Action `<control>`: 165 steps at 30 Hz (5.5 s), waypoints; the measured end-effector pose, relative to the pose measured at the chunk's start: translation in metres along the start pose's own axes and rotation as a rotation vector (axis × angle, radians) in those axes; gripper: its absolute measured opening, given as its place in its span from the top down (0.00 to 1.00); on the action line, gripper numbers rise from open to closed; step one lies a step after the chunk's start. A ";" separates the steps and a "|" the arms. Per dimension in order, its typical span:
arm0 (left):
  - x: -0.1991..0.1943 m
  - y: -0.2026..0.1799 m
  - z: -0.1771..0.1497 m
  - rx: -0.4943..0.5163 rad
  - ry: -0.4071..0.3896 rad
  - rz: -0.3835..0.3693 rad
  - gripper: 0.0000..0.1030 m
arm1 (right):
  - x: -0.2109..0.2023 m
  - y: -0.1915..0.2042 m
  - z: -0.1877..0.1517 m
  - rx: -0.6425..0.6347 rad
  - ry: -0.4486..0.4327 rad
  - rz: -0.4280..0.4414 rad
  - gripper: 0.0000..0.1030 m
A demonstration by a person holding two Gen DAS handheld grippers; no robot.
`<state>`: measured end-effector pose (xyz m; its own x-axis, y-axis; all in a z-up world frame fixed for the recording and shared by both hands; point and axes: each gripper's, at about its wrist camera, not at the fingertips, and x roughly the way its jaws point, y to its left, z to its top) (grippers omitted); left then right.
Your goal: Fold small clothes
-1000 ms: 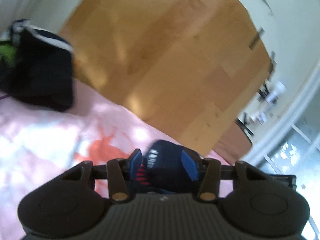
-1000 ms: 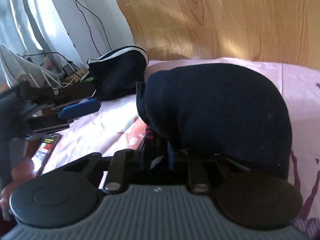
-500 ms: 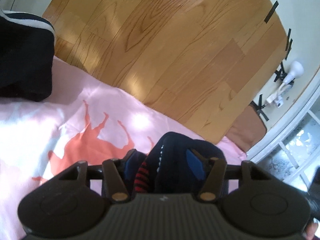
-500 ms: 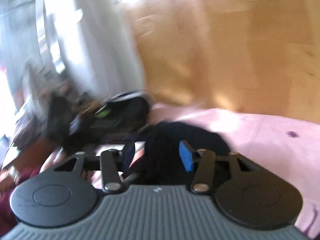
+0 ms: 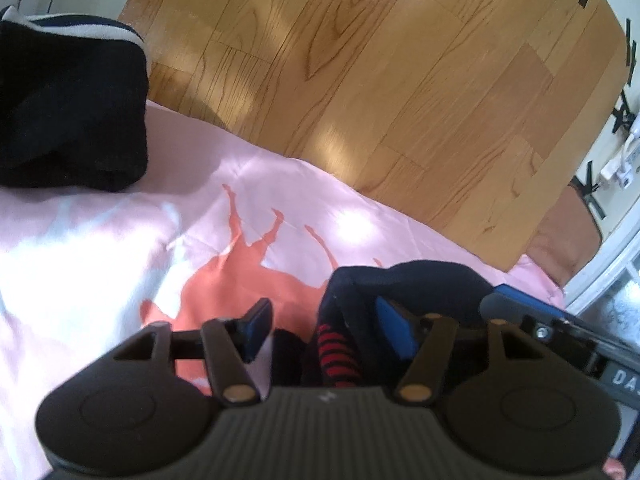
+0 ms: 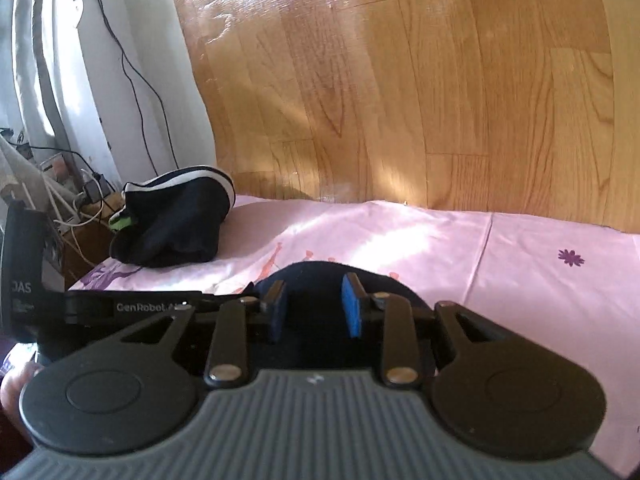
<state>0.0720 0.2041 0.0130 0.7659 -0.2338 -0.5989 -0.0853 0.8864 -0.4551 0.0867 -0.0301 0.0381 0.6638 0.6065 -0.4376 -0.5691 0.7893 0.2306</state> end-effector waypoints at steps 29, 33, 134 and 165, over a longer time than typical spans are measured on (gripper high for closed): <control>-0.039 -0.003 -0.039 0.084 0.085 0.017 0.00 | -0.028 -0.064 -0.077 0.503 0.072 0.239 0.10; -0.037 -0.007 -0.046 0.093 0.039 -0.016 0.25 | -0.010 -0.037 -0.069 0.433 0.116 0.232 0.19; -0.062 -0.091 -0.103 0.135 -0.355 0.692 0.00 | -0.056 -0.050 -0.088 0.190 -0.067 -0.041 0.14; -0.049 -0.067 -0.093 0.037 -0.160 0.658 0.00 | -0.055 -0.054 -0.087 0.200 -0.062 -0.036 0.14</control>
<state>-0.0193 0.1193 0.0112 0.6468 0.4189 -0.6373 -0.5466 0.8374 -0.0044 0.0383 -0.1142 -0.0258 0.7142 0.5774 -0.3957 -0.4409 0.8102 0.3864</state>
